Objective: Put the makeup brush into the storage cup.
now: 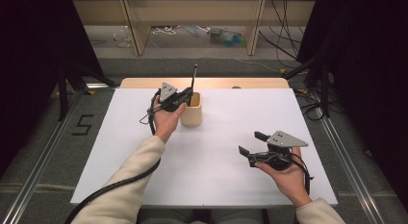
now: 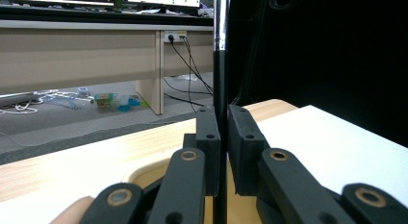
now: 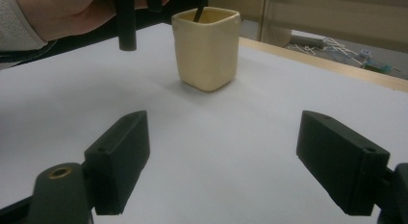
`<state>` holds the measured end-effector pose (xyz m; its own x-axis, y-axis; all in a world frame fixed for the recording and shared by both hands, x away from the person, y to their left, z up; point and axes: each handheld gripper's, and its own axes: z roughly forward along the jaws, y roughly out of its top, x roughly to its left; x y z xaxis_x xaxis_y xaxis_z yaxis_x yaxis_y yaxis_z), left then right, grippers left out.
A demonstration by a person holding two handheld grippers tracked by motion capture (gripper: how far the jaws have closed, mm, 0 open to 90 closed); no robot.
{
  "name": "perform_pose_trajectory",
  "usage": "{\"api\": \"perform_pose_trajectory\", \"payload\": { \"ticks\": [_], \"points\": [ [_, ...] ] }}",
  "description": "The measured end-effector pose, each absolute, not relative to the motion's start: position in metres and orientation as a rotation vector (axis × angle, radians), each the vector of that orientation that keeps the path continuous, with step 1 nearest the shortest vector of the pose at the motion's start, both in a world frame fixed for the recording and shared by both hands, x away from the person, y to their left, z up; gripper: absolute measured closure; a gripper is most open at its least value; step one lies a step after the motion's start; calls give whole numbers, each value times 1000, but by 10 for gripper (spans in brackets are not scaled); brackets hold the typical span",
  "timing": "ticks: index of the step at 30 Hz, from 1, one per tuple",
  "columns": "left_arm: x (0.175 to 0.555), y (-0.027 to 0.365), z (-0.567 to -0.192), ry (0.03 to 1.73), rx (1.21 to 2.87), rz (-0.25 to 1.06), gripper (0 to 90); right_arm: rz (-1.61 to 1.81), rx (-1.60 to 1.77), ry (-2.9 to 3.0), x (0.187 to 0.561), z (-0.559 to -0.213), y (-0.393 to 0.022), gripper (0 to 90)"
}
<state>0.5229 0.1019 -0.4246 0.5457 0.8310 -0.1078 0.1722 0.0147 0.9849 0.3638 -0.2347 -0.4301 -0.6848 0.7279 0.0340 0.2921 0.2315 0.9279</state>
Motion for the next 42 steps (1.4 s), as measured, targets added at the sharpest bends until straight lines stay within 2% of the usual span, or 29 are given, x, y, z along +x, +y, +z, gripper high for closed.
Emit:
{"api": "perform_pose_trajectory", "payload": {
  "ticks": [42],
  "points": [
    [521, 105, -432, 911, 1505, 643, 836, 1443, 916, 2092, 366, -431, -235, 201]
  ]
}}
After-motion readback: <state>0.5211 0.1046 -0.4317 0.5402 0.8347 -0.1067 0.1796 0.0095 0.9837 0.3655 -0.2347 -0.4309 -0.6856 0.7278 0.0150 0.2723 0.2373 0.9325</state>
